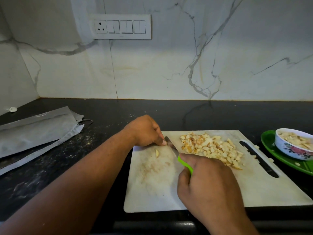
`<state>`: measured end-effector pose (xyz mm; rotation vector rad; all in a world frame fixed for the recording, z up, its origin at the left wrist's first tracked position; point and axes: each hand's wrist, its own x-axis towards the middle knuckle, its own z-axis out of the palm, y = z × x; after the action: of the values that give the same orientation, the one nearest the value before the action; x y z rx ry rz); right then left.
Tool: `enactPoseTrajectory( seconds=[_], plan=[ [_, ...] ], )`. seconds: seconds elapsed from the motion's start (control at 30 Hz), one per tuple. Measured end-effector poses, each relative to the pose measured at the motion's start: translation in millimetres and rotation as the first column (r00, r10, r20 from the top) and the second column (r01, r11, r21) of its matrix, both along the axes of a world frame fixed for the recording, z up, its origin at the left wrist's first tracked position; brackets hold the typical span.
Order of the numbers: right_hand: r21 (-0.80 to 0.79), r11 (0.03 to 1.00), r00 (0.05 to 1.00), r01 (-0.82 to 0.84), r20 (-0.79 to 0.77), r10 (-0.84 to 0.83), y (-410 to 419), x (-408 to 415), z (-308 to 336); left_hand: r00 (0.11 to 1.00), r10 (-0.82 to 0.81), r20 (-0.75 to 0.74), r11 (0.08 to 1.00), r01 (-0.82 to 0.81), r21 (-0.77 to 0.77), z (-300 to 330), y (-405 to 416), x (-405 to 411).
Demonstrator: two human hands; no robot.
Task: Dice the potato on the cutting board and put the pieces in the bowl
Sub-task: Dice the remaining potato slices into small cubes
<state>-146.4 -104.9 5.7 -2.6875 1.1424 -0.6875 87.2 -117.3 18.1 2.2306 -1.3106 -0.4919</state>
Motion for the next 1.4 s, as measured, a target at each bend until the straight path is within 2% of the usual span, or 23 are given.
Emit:
enactPoseTrajectory(
  seconds=[0.17,0.33,0.53,0.67,0.9,1.1,1.4],
  plan=[
    [0.017,0.999,0.999,-0.028,-0.024,0.029,4,-6,-6,1.000,0.020,0.006,1.000,-0.020,0.004,0,-4,-1],
    [0.048,0.999,0.998,-0.014,-0.063,0.017,12,-23,9,0.999,-0.031,0.021,0.999,0.030,0.028,3,-1,1],
    [-0.019,1.000,1.000,0.021,-0.002,-0.021,7,-6,8,0.999,-0.018,0.050,0.999,0.017,0.032,3,-1,-2],
    [0.000,1.000,1.000,0.011,0.006,-0.011,6,10,-3,0.998,-0.003,0.064,0.999,0.001,0.033,2,-3,-3],
    [0.059,0.998,0.999,0.018,-0.029,-0.016,19,-13,1,0.998,0.000,0.061,1.000,-0.001,0.028,3,-3,-3],
    [0.013,0.999,0.999,0.041,-0.018,-0.041,19,3,9,0.996,-0.007,0.088,0.999,0.004,0.035,3,-1,-4],
    [0.048,0.998,0.999,0.048,-0.024,-0.047,29,-7,4,0.990,-0.038,0.137,0.997,0.029,0.066,4,-3,-3]
  ],
)
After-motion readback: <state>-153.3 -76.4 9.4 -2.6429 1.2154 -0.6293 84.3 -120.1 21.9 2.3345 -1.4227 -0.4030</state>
